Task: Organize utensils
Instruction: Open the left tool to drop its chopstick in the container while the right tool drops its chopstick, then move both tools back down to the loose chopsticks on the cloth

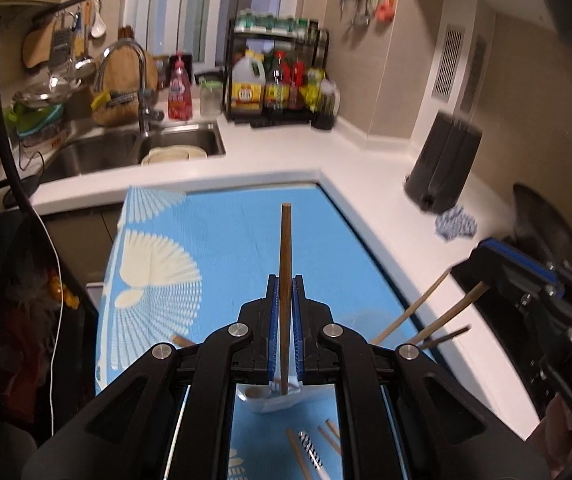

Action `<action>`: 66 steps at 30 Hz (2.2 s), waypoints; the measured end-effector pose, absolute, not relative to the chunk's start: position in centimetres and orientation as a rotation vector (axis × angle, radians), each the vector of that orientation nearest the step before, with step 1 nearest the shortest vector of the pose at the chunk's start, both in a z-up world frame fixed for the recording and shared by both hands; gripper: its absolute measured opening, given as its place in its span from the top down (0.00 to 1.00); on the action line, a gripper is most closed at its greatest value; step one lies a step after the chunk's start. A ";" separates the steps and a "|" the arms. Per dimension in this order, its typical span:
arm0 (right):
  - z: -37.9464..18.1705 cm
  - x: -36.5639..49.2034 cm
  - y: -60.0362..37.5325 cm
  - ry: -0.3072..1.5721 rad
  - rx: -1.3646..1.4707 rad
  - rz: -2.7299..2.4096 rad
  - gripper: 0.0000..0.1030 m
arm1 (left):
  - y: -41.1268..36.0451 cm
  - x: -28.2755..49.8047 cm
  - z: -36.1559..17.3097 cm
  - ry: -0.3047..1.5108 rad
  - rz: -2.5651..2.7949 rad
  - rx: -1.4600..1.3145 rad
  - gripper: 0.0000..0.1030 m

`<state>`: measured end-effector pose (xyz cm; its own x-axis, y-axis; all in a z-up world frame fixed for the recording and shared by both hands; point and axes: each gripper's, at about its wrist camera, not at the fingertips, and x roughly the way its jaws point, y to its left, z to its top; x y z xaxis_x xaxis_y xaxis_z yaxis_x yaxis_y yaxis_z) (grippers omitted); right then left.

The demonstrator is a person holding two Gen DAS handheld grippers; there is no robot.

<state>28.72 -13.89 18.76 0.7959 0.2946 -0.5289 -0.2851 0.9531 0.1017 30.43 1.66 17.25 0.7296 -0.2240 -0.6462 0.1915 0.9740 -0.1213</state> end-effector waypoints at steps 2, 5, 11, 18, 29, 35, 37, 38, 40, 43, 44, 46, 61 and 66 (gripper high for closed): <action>18.3 28.7 -14.1 0.583 0.030 0.304 0.89 | 1.3 30.4 16.6 0.733 -0.214 -0.023 0.93; 18.7 27.8 -14.8 0.562 0.043 0.286 0.76 | 1.3 29.5 17.1 0.707 -0.199 -0.008 0.84; 19.9 24.0 -15.7 0.487 0.045 0.274 0.73 | 1.4 26.7 18.7 0.659 -0.182 0.006 0.79; 19.5 19.4 -16.6 0.443 0.053 0.264 0.73 | 1.9 23.0 19.6 0.626 -0.171 -0.006 0.79; 15.4 13.9 -17.0 0.455 0.058 0.265 0.73 | 3.4 19.2 17.5 0.640 -0.163 -0.038 0.79; 11.7 12.4 -17.8 0.500 0.056 0.267 0.73 | 5.0 16.8 14.6 0.672 -0.165 -0.064 0.79; 10.1 12.0 -18.3 0.523 0.066 0.260 0.73 | 5.7 16.0 13.0 0.695 -0.168 -0.091 0.79; 9.2 11.8 -18.5 0.537 0.070 0.253 0.73 | 6.0 15.7 12.2 0.705 -0.165 -0.102 0.79; 7.1 11.3 -18.7 0.578 0.074 0.243 0.73 | 6.4 14.9 10.5 0.732 -0.160 -0.132 0.79; 4.0 10.3 -18.5 0.624 0.060 0.242 0.74 | 6.3 13.6 7.9 0.760 -0.164 -0.156 0.79; 3.1 9.9 -18.3 0.636 0.058 0.246 0.74 | 6.2 13.1 7.1 0.763 -0.166 -0.157 0.79; 1.1 9.3 -18.2 0.664 0.053 0.252 0.77 | 5.9 12.1 5.7 0.772 -0.175 -0.173 0.79; -5.3 7.6 -17.8 0.769 0.008 0.281 0.79 | -0.1 6.0 -2.2 0.764 -0.245 -0.169 0.79; -5.4 7.2 -17.6 0.761 -0.019 0.272 0.80 | -0.8 5.7 -3.0 0.766 -0.224 -0.136 0.79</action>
